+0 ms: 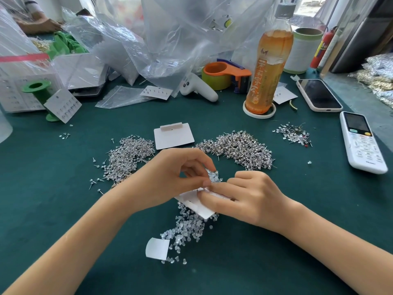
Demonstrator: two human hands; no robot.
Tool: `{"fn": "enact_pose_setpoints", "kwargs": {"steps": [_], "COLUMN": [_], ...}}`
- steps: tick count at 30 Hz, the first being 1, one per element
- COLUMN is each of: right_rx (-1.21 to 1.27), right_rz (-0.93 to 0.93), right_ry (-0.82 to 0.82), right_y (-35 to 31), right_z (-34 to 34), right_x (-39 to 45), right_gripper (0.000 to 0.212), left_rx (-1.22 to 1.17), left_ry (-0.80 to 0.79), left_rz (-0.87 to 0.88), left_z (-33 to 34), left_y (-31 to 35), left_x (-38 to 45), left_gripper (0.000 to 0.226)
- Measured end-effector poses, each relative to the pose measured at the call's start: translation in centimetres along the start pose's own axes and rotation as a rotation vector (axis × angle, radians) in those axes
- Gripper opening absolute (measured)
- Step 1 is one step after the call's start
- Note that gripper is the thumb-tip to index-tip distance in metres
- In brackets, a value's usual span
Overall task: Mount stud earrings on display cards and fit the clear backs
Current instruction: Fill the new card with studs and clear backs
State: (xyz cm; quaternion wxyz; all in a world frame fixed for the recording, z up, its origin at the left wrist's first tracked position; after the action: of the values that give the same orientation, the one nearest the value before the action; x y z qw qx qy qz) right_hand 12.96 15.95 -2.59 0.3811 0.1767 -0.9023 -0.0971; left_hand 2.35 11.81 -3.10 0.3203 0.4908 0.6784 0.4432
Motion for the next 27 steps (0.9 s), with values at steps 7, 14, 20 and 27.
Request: {"fn": "enact_pose_setpoints", "kwargs": {"steps": [7, 14, 20, 27], "right_rx": [0.002, -0.008, 0.063, 0.192], "right_rz": [-0.009, -0.014, 0.037, 0.142], "right_ry": [-0.006, -0.038, -0.042, 0.054], "right_y": [-0.2, -0.2, 0.3, 1.4], "right_z": [0.1, 0.3, 0.1, -0.2], "right_x": [0.0, 0.1, 0.2, 0.3], "right_gripper": [0.015, 0.015, 0.019, 0.021], "left_rx": [0.003, 0.002, -0.035, -0.105], "left_ry": [-0.025, -0.016, -0.009, 0.042], "left_rz": [0.001, 0.020, 0.015, 0.033], "left_z": [0.2, 0.4, 0.3, -0.1], "left_y": [-0.1, 0.3, 0.2, 0.3], "left_x": [0.0, 0.0, 0.0, -0.1], "left_gripper": [0.018, 0.018, 0.018, 0.017]}}
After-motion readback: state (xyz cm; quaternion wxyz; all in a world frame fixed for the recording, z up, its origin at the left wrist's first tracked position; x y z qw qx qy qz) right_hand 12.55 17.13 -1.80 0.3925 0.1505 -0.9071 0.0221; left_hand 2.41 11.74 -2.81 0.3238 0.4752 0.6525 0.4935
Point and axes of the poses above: each hand's wrist, its own x-axis towards the middle knuckle, its own z-axis out of the palm, y = z × x, the point moved 8 cm from there along x, towards the middle knuckle, and after that the axes turned 9 degrees about -x, right-handed, at the moved point
